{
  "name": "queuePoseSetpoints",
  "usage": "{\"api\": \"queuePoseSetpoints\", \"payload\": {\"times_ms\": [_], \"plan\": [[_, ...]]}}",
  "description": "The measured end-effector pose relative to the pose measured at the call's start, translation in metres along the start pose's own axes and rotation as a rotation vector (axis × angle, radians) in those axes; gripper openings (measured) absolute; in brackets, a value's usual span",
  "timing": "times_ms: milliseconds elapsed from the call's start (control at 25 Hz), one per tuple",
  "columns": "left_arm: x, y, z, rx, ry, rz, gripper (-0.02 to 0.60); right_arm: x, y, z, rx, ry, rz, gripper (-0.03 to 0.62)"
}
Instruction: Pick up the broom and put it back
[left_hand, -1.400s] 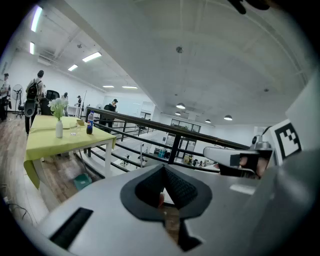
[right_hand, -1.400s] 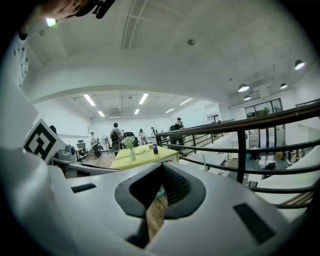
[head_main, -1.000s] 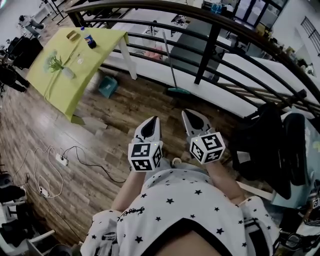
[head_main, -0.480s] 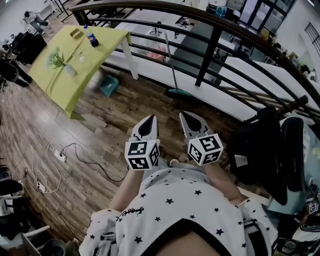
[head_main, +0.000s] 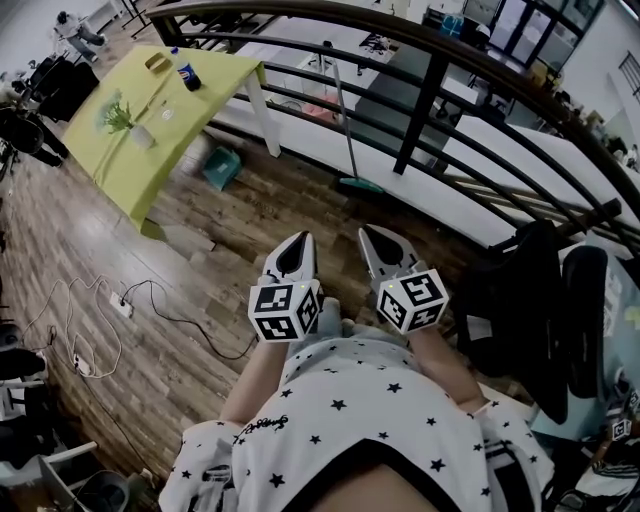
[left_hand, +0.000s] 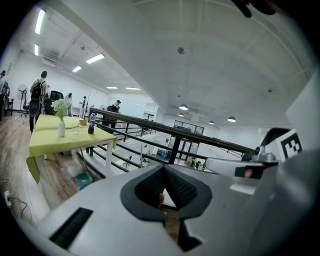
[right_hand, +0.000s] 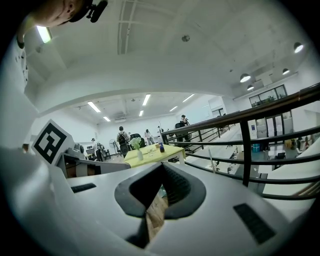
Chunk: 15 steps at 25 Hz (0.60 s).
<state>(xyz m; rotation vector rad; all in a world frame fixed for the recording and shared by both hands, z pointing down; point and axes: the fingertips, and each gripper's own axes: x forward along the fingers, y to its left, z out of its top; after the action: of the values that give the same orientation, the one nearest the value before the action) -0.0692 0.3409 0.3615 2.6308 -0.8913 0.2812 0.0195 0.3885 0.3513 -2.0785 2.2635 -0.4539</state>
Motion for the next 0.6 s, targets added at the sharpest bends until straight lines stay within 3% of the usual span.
{"api": "queuePoseSetpoints", "payload": {"times_ms": [600], "plan": [[0.069, 0.023, 0.022, -0.008, -0.004, -0.007, 0.011, 0.052, -0.046, 0.018, -0.02, 0.004, -0.019, -0.006]]}}
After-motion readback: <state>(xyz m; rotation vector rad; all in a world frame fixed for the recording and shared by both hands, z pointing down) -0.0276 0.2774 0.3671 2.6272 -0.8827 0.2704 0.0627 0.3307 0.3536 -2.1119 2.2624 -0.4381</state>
